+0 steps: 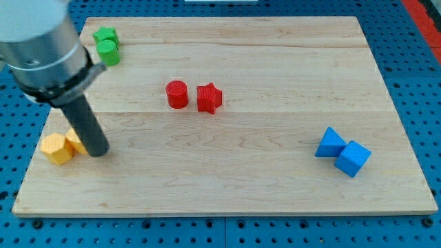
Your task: Move the yellow heart to the bottom of the green circle
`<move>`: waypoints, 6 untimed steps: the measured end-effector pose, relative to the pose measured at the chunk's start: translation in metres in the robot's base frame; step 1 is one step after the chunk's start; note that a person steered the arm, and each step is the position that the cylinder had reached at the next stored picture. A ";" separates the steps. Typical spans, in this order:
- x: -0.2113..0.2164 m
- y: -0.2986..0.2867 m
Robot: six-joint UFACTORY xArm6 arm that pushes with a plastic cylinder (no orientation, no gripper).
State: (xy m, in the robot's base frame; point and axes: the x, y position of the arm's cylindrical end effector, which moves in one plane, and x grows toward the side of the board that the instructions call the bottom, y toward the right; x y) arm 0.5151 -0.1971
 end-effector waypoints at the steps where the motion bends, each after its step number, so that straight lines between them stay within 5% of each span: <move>1: 0.014 0.003; 4: -0.065 -0.028; 6: -0.052 -0.058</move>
